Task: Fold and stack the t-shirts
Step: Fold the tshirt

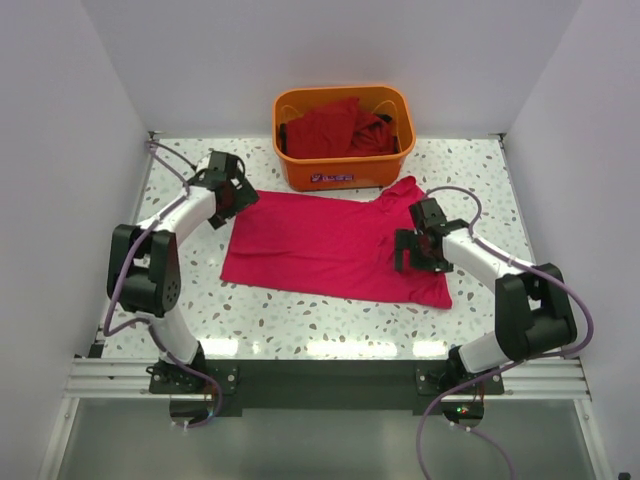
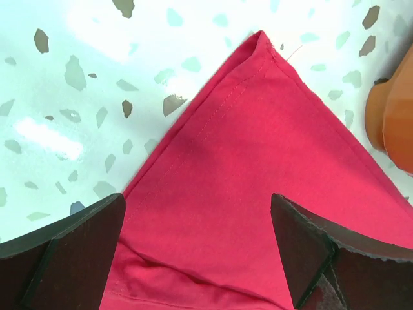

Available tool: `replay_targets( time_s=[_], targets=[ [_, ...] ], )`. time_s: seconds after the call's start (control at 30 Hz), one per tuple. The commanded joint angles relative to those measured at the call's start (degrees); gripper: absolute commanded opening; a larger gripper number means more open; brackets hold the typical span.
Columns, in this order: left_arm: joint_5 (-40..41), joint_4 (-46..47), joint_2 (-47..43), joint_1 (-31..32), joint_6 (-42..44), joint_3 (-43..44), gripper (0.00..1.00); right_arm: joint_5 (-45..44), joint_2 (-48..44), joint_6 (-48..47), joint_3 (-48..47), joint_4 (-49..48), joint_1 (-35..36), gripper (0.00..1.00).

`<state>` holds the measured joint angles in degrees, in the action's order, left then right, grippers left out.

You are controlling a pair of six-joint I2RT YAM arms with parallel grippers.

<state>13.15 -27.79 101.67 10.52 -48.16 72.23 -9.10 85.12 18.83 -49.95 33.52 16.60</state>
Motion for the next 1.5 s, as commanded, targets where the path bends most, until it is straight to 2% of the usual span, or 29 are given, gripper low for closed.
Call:
replay_targets(
  time_s=[0.0,0.13,0.27,0.33,0.47,0.67,0.8,1.0,1.17,1.3,1.47],
  targets=[
    [-3.29,0.1,-2.69,-0.15,2.89,-1.46,1.0,-0.13,-0.66,-1.08,0.91,-1.09,0.01,0.99],
    [-4.8,0.46,-11.03,2.47,2.55,-9.89,1.0,0.67,-0.83,-0.9,1.0,-1.26,0.1,0.99],
    [-1.81,-0.25,-19.65,11.5,-1.66,-15.97,1.0,0.75,-0.75,-0.99,1.52,-1.61,0.01,0.99],
    [-2.16,-0.51,-20.54,13.9,-5.08,-18.34,1.0,0.49,-0.83,-0.81,1.61,-1.7,0.01,0.99],
    [-6.45,3.17,-18.71,15.23,-6.07,-21.69,1.0,-0.12,-1.8,-0.9,2.05,-1.79,0.01,0.99],
    [-7.43,4.85,-13.7,16.81,-6.33,-20.37,1.0,-0.3,-2.42,-1.16,2.23,-1.79,0.01,0.99],
    [-1.12,2.84,-10.97,16.2,-5.63,-17.14,1.0,-1.44,-2.5,-0.99,2.49,-1.35,0.01,0.99],
    [1.88,1.95,-5.35,12.86,-3.34,-11.06,1.0,-2.23,-2.77,-0.64,1.97,-0.65,0.1,0.99],
    [0.56,2.92,0.72,7.41,-1.76,-7.37,1.0,-3.9,-3.56,-1.08,1.09,-0.21,0.01,0.99],
    [1.96,2.57,0.11,7.14,-0.62,-4.29,1.0,-3.65,-4.26,-1.43,0.03,0.84,0.01,0.99],
    [3.38,-0.16,-5.15,7.58,0.61,-0.85,1.0,-3.46,-8.38,-1.6,-2.16,2.6,0.01,0.99]
  ],
)
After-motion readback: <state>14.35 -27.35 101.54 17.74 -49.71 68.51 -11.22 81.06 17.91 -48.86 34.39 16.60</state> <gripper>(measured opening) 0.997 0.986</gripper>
